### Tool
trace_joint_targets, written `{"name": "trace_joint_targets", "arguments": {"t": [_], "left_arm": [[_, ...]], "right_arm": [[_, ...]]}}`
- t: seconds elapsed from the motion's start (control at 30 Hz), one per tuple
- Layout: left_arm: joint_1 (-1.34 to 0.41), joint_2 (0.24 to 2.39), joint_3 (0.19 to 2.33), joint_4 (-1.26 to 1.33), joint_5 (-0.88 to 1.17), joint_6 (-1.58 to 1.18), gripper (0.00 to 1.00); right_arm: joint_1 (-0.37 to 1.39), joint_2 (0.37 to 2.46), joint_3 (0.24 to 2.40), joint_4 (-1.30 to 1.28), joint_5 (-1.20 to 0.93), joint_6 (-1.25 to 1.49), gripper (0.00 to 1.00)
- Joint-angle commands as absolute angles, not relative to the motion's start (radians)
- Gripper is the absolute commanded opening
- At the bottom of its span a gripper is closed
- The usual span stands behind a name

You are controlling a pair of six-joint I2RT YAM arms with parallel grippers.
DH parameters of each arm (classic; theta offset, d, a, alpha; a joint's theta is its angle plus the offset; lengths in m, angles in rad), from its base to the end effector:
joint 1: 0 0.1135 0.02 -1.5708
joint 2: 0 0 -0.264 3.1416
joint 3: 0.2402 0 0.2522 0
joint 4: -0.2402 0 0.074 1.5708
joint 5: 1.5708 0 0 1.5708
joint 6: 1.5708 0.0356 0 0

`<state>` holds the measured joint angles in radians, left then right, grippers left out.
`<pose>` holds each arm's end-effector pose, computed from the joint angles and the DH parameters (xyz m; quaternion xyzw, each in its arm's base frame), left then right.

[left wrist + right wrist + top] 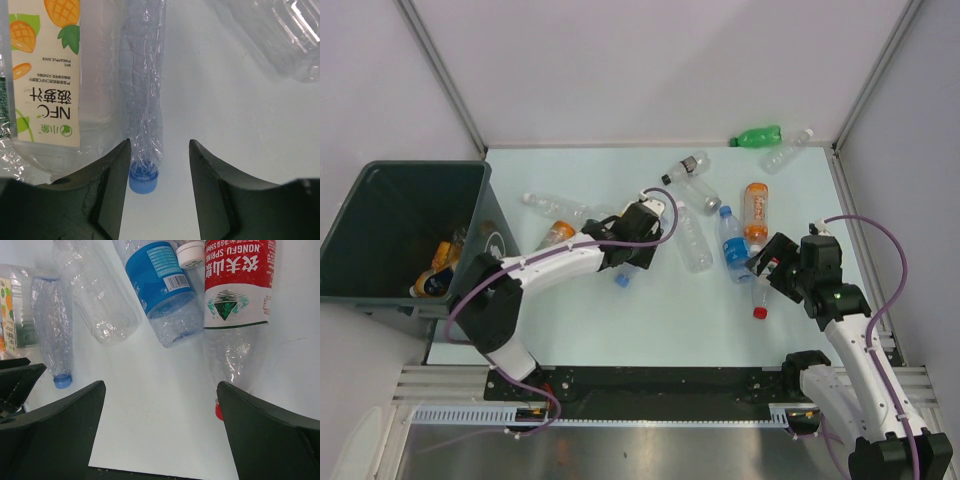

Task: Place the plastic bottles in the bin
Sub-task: Pick up the plastic bottle at the center of the board.

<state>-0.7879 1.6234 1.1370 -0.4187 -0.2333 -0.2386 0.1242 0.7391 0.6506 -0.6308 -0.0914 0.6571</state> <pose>0.2496 -0.2392 0.2302 0.2180 0.9138 -0.0635 0.3367 0.1549 0.0226 0.2573 0.2214 0.8826 0.1956 0.3656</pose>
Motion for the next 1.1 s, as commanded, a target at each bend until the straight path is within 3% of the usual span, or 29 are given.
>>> {"name": "trace_joint_targets", "arguments": {"t": [0.0,0.27,0.57,0.8,1.07], "left_arm": [[-0.795,1.663,1.146,-0.365,-0.278,-0.27,0.54],[-0.793,1.732,1.158,-0.344,-0.374,-0.321,0.53],[-0.792,1.83,1.18,-0.359,-0.348,-0.356,0.49],[-0.793,1.822,1.178,-0.379,-0.336,-0.365,0.26],[-0.795,1.727,1.193,-0.439,-0.359,-0.37,0.09]], "right_arm": [[0.121,0.729,0.661,-0.629,-0.08,0.644,1.0],[0.12,0.727,0.663,-0.63,-0.083,0.643,0.99],[0.118,0.721,0.663,-0.637,-0.08,0.638,1.0],[0.117,0.719,0.663,-0.641,-0.081,0.641,1.0],[0.117,0.71,0.661,-0.647,-0.08,0.643,1.0]]}}
